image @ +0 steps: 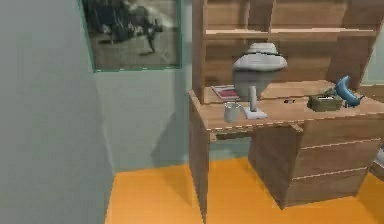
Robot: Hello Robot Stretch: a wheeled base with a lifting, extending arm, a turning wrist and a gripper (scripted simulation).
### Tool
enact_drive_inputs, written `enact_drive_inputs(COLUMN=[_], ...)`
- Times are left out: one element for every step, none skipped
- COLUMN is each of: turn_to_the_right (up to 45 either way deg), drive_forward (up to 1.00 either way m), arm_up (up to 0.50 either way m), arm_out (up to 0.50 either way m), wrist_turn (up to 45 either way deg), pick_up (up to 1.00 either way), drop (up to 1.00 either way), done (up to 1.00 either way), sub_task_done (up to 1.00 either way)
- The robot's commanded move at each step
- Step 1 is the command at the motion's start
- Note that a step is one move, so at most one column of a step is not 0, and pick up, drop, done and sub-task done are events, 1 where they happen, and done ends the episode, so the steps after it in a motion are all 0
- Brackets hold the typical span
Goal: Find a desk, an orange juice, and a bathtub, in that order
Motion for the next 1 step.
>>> enact_drive_inputs(turn_to_the_right=[45.0], drive_forward=[0.00], arm_up=[0.00], arm_out=[0.00], wrist_turn=[0.0], pick_up=[0.00], drop=[0.00], done=[0.00], sub_task_done=[0.00])
